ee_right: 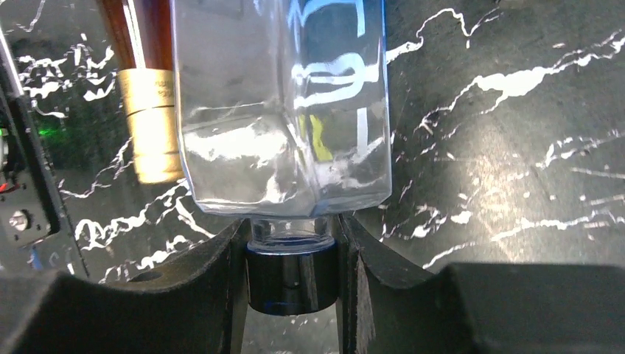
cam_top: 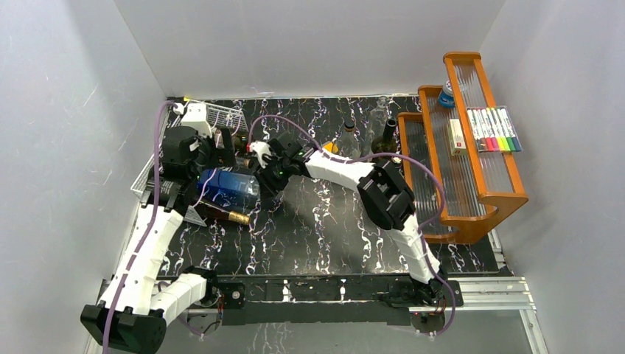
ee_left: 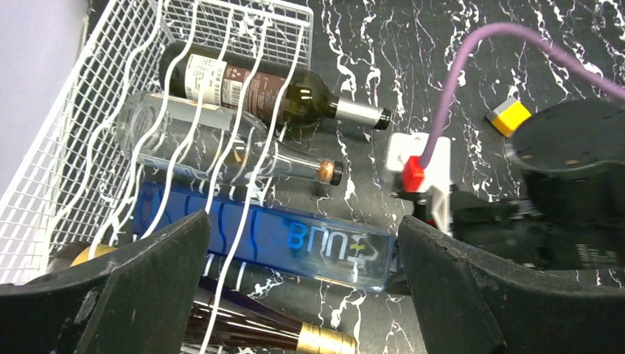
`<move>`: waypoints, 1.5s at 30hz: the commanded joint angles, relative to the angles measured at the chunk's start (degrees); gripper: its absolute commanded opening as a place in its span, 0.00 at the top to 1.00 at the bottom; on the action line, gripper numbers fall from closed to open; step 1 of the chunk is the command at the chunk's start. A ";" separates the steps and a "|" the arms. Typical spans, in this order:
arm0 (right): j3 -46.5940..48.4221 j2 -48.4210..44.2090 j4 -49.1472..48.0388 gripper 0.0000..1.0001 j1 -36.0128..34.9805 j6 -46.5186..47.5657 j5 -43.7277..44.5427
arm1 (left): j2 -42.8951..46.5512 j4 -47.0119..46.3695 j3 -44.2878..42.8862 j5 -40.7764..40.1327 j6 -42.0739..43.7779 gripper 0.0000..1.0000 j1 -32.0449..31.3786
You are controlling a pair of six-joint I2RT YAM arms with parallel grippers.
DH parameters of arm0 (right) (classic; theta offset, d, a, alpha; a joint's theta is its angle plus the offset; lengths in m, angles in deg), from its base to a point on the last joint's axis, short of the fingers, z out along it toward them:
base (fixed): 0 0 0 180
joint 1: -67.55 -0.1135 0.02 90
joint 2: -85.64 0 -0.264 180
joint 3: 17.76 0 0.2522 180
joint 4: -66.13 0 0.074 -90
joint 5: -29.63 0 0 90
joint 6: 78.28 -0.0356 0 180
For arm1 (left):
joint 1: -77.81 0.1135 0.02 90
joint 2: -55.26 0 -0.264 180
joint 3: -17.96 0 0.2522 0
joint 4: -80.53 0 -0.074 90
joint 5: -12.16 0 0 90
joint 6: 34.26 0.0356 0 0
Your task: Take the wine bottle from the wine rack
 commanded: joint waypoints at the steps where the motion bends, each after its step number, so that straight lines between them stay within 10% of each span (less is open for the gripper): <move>1: -2.47 -9.29 -0.75 1.00 0.55 -1.39 -0.80 | 1.47 -5.90 3.66 2.07 -0.77 0.02 -0.21; 31: -15.70 -36.13 17.31 1.00 0.53 -8.32 8.91 | 4.47 -16.13 14.34 49.35 8.01 0.08 -0.75; 45: -8.33 -36.46 26.53 1.00 0.54 -8.57 8.60 | 2.50 -16.54 15.03 57.25 21.92 0.02 -13.10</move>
